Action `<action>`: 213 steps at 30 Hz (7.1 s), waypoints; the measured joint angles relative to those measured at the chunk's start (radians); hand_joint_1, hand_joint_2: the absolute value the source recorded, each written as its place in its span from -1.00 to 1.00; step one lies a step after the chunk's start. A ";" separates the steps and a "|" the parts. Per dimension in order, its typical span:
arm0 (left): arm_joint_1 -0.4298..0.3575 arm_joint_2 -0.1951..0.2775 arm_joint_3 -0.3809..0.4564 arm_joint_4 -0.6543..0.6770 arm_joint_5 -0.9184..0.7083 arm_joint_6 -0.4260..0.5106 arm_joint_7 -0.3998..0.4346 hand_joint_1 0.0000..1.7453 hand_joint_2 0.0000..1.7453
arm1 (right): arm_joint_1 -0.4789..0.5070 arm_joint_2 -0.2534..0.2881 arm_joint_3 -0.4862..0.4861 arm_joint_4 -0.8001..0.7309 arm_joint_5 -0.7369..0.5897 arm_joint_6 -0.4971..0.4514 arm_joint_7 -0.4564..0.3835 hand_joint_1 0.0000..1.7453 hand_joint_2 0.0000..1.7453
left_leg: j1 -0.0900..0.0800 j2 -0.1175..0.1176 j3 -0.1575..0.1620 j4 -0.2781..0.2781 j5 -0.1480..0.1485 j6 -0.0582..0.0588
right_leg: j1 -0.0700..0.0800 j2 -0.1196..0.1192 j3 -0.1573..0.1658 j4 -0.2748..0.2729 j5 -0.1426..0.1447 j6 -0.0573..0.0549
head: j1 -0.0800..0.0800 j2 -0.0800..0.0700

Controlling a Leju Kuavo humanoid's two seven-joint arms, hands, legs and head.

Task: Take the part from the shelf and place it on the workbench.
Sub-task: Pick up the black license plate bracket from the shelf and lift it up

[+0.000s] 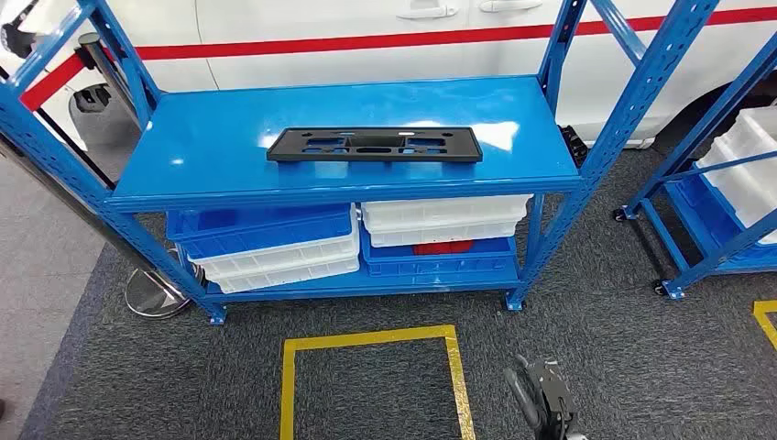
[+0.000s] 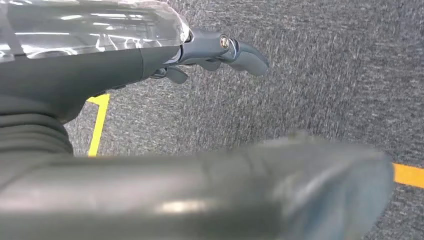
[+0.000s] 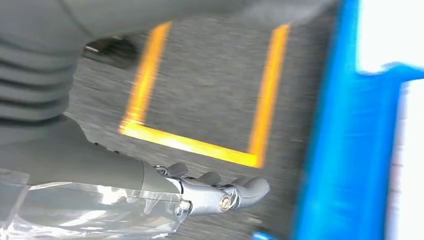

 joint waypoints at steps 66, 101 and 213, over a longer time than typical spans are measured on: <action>-0.048 -0.026 0.224 0.048 -0.148 0.033 -0.026 -1.00 -1.00 | -0.106 -0.080 0.784 -1.031 -0.559 0.060 -0.280 -1.00 -1.00 | 0.007 0.018 0.052 -0.155 0.124 0.004 | 0.015 0.043 -0.005 -0.015 0.019 -0.010 | 0.000 0.000; -0.046 -0.019 0.228 0.052 -0.156 0.012 -0.034 -1.00 -1.00 | -0.072 -0.089 0.795 -0.979 -0.525 0.052 -0.288 -1.00 -1.00 | -0.004 0.012 0.088 -0.289 0.176 0.039 | 0.020 0.024 0.033 -0.017 -0.018 0.017 | 0.000 0.000; -0.038 -0.003 0.212 0.056 -0.253 0.057 0.037 -1.00 -1.00 | -0.732 0.305 1.228 0.268 0.706 -0.779 0.352 -1.00 1.00 | 0.008 0.005 0.032 -0.126 0.068 -0.003 | 0.019 0.009 -0.036 -0.021 0.045 -0.022 | 0.000 0.000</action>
